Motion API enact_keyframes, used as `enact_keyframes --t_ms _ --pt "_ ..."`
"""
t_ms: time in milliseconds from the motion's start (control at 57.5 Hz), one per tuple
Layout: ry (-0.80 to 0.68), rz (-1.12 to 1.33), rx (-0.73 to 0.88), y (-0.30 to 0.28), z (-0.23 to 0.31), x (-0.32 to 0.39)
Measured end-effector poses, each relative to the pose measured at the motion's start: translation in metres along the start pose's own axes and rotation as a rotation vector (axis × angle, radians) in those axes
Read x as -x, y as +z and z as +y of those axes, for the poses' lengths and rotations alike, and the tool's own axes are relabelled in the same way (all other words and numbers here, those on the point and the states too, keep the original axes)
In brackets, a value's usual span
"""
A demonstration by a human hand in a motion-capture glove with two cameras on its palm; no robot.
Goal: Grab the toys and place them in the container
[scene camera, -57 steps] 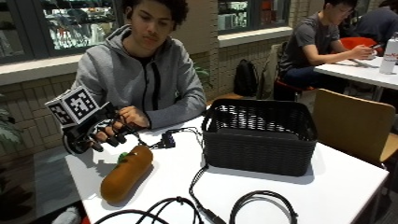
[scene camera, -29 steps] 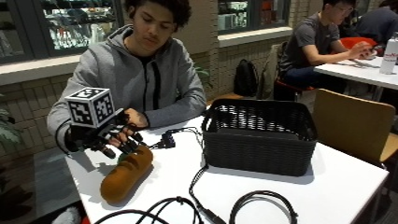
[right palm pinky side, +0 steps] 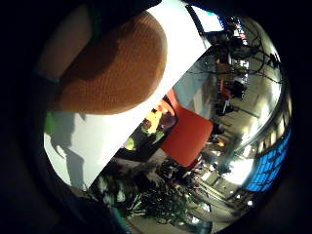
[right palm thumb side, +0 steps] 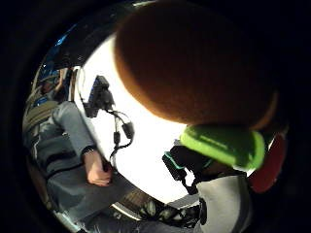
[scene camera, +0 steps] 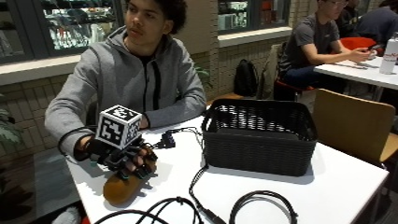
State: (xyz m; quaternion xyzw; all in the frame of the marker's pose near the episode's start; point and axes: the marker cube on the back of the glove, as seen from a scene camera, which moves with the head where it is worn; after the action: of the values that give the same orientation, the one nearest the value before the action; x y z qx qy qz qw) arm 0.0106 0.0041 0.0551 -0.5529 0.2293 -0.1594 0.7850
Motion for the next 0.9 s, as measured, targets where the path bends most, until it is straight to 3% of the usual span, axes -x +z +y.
enact_keyframes --t_ms 435,644,905 --pt "-0.024 -0.019 -0.269 0.002 -0.039 -0.001" --pt "-0.008 -0.041 -0.296 -0.005 -0.042 0.003" --pt "-0.014 -0.007 -0.379 -0.072 -0.052 0.023"
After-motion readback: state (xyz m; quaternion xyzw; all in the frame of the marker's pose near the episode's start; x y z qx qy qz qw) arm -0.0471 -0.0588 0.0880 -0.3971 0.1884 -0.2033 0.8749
